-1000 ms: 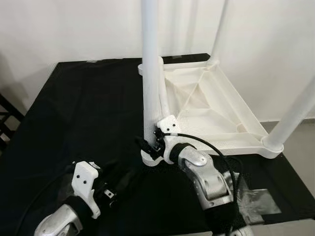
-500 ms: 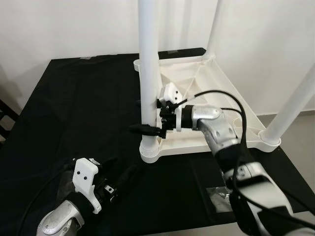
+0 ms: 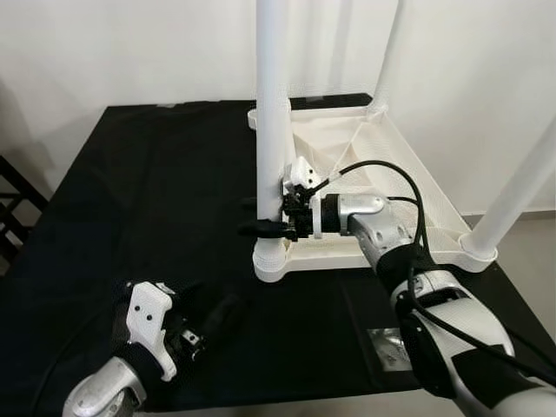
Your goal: Building children table
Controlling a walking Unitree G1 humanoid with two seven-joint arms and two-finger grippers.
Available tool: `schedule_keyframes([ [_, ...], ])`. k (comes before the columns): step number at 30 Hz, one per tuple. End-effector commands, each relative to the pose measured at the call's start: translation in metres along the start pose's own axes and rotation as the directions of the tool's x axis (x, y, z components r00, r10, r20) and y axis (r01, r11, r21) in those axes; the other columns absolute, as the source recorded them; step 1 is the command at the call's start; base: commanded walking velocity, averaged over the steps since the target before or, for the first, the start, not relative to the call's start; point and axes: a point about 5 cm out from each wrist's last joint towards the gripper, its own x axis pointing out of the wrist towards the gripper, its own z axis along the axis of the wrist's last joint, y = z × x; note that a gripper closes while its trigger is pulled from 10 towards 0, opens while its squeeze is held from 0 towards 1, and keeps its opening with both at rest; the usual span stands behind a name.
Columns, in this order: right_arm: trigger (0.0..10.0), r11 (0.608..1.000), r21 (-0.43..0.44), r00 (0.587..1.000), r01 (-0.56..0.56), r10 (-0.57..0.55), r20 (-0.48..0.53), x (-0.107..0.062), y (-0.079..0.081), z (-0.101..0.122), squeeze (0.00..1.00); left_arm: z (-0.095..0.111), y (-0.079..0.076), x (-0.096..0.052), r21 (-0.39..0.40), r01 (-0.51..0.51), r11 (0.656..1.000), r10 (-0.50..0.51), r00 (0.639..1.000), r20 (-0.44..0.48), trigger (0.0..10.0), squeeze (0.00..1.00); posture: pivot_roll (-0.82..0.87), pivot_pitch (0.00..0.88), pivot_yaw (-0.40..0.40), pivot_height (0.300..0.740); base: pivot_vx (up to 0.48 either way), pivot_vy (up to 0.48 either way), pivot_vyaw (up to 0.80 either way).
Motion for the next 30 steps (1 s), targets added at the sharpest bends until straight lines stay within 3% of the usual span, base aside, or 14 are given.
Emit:
schedule_keyframes([
  [1, 0.0, 0.999, 0.014, 0.996, 0.039, -0.038, -0.076, -0.012, 0.003, -0.02, 0.0, -0.001, -0.003, -0.002, 0.003, 0.004, 1.0, -0.004, 1.0, -0.011, 10.0, 0.0, 0.05, 0.101, -0.001, 0.74, 0.0, 0.0, 0.0],
  [4, 0.0, 0.966, 0.106, 0.964, 0.234, -0.216, -0.155, -0.017, 0.024, -0.05, 0.0, 0.0, -0.006, -0.004, 0.0, 0.022, 1.0, -0.022, 1.0, -0.018, 10.0, 0.0, 0.04, 0.116, -0.011, 0.74, 0.0, 0.0, 0.0],
  [6, 0.0, 0.805, 0.124, 0.809, 0.581, -0.552, -0.203, -0.009, 0.029, -0.061, 0.0, 0.001, -0.005, -0.006, 0.002, 0.026, 1.0, -0.026, 0.999, -0.02, 10.0, 0.0, 0.02, 0.124, -0.002, 0.74, 0.0, 0.0, 0.0],
  [7, 0.0, 0.772, 0.157, 0.785, 0.615, -0.584, -0.206, 0.002, 0.058, -0.065, 0.0, 0.002, -0.005, -0.006, -0.003, 0.03, 1.0, -0.03, 0.999, -0.022, 10.0, 0.0, 0.01, 0.132, 0.015, 0.74, 0.0, 0.0, 0.0],
  [9, 0.0, 0.751, 0.188, 0.774, 0.633, -0.601, -0.201, 0.006, 0.079, -0.064, 0.0, 0.002, -0.005, -0.007, -0.007, 0.033, 0.999, -0.033, 0.999, -0.024, 10.0, 0.0, 0.01, 0.136, 0.019, 0.74, 0.0, 0.0, 0.0],
  [11, 0.0, 0.791, 0.174, 0.808, 0.587, -0.561, -0.179, 0.016, 0.103, -0.059, 0.0, 0.002, -0.004, -0.007, -0.008, 0.044, 0.999, -0.044, 0.998, -0.034, 10.0, 0.0, 0.0, 0.137, 0.026, 0.74, 0.0, 0.0, 0.0],
  [18, 0.0, 0.813, 0.083, 0.812, 0.576, -0.558, -0.172, 0.017, 0.1, -0.05, 0.0, 0.0, -0.004, -0.006, -0.023, 0.059, 0.998, -0.06, 0.997, -0.041, 10.0, 0.0, 0.0, 0.12, 0.017, 0.74, 0.0, 0.0, 0.0],
  [19, 4.8, 0.795, 0.079, 0.791, 0.602, -0.58, -0.194, 0.017, 0.102, -0.046, 0.0, 0.0, -0.004, -0.006, -0.027, 0.05, 0.998, -0.051, 0.998, -0.037, 10.0, 0.0, 0.0, 0.12, 0.018, 0.74, 0.0, 0.0, 0.0],
  [21, 4.8, 0.783, 0.073, 0.778, 0.617, -0.593, -0.207, 0.016, 0.103, -0.043, 0.0, 0.0, -0.004, -0.006, -0.029, 0.047, 0.998, -0.048, 0.998, -0.036, 10.0, 0.0, 0.0, 0.12, 0.018, 0.74, 0.0, 0.0, 0.0],
  [22, 10.0, 0.785, 0.075, 0.78, 0.615, -0.591, -0.206, 0.016, 0.102, -0.04, 0.0, 0.0, -0.004, -0.006, -0.032, 0.046, 0.998, -0.047, 0.998, -0.036, 10.0, 0.0, 0.0, 0.114, 0.019, 0.74, 0.0, 0.0, 0.0],
  [23, 10.0, 0.789, 0.077, 0.784, 0.61, -0.586, -0.203, 0.015, 0.102, -0.038, 0.0, 0.0, -0.004, -0.006, -0.033, 0.046, 0.998, -0.047, 0.998, -0.036, 10.0, 0.0, 0.0, 0.114, 0.019, 0.74, 0.0, 0.0, 0.0],
  [24, 10.0, 0.802, 0.092, 0.803, 0.59, -0.57, -0.176, 0.016, 0.098, -0.033, 1.0, 0.0, -0.004, -0.005, -0.036, 0.048, 0.998, -0.049, 0.998, -0.036, 10.0, 0.0, 0.0, 0.109, 0.019, 0.74, 0.0, 0.0, 0.0],
  [28, 10.0, 0.916, 0.092, 0.919, 0.392, -0.394, 0.004, 0.023, 0.082, -0.007, 1.0, -0.001, -0.005, -0.004, -0.049, 0.058, 0.997, -0.06, 0.997, -0.039, 10.0, 0.0, 0.0, 0.099, 0.019, 0.74, 0.0, 0.0, 0.0],
  [30, 10.0, 0.916, 0.092, 0.919, 0.392, -0.394, 0.004, 0.023, 0.082, -0.007, 1.0, -0.001, -0.005, -0.004, -0.049, 0.058, 0.997, -0.06, 0.997, -0.039, 10.0, 0.0, 0.0, 0.099, 0.019, 0.74, 0.0, 0.0, 0.0],
])
